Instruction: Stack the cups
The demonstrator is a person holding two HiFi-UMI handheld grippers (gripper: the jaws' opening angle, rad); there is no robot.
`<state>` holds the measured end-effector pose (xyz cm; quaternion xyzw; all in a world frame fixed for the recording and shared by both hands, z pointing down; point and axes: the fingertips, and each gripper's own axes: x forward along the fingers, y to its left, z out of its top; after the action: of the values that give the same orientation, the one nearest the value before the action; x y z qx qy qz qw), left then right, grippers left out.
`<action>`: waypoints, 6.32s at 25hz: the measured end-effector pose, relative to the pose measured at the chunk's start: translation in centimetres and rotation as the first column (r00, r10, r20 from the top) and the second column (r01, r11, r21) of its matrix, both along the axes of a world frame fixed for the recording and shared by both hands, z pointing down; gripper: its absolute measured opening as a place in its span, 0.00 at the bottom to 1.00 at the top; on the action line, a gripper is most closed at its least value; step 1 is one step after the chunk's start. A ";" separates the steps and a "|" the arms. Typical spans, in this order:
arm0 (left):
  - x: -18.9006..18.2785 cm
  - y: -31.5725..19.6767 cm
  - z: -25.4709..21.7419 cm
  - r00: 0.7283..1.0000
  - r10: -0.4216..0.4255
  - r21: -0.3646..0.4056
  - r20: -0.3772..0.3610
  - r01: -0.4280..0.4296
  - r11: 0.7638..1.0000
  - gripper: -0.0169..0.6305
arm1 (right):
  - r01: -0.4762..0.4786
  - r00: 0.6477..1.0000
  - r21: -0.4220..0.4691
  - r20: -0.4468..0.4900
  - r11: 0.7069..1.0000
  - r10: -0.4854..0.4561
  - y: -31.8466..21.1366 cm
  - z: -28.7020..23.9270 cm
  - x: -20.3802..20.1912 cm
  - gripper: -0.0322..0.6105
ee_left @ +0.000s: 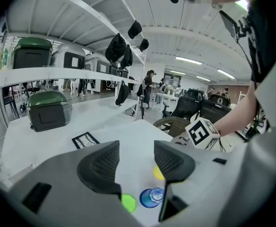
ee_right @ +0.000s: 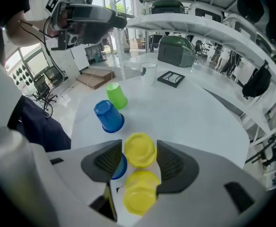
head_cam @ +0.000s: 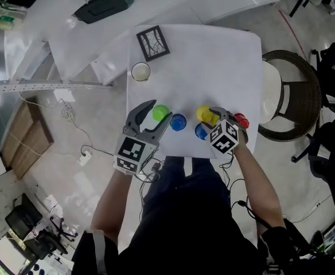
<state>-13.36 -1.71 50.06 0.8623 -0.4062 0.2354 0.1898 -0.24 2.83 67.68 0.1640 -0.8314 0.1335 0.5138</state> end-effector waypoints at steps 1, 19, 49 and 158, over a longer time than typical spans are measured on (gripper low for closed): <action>-0.1 -0.1 0.1 1.000 -0.003 -0.003 -0.003 0.003 1.000 0.36 | 0.003 1.000 -0.001 -0.006 1.000 -0.003 0.0 0.2 0.0 0.41; -0.2 -2.5 0.1 0.999 -0.032 -0.017 -0.018 0.032 0.999 0.36 | -0.103 0.995 0.078 0.016 0.992 0.102 -7.9 -2.1 0.6 0.37; -1.0 -3.2 1.7 0.998 -0.056 -0.058 -0.008 0.055 0.997 0.36 | -0.459 0.889 0.126 0.079 0.880 0.452 -24.4 -1.3 7.3 0.42; 14.2 -20.6 18.5 0.878 0.335 -0.333 0.343 -0.220 0.917 0.35 | -0.889 0.426 -0.002 0.361 0.457 0.829 -6.4 -10.5 24.3 0.28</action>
<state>0.79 -22.35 68.55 0.8106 -0.2689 0.4844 0.1900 24.05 -3.54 57.17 0.5912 -0.7071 0.3221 0.2163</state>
